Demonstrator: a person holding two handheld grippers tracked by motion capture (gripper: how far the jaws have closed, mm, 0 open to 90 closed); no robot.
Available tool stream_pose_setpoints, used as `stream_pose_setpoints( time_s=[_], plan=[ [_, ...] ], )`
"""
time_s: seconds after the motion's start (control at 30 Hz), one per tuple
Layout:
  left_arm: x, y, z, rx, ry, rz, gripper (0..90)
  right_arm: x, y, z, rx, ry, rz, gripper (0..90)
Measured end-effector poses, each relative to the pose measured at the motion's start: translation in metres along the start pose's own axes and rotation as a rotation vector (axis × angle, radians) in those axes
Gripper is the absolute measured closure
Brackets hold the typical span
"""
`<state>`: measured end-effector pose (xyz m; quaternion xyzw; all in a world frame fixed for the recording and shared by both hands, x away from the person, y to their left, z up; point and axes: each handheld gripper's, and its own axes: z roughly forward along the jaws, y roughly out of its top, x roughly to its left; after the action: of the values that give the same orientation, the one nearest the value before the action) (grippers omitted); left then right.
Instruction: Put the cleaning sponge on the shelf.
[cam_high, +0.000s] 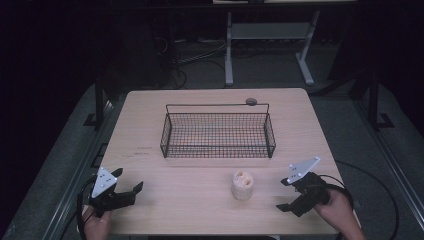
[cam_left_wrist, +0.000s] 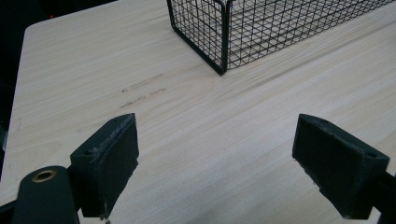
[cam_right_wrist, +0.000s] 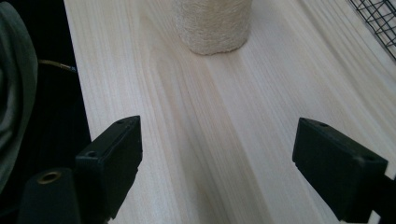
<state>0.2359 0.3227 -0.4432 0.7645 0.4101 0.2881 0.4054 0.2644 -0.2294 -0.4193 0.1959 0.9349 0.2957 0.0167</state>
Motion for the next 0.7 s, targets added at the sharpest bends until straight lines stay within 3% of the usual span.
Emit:
stream_pose_setpoints(
  time_s=[0.7],
  plan=[
    [0.001,0.000,-0.001,-0.002,0.002,-0.001,13.7,-0.001,0.027,0.004,0.035,0.032,-0.050,15.4]
  ],
)
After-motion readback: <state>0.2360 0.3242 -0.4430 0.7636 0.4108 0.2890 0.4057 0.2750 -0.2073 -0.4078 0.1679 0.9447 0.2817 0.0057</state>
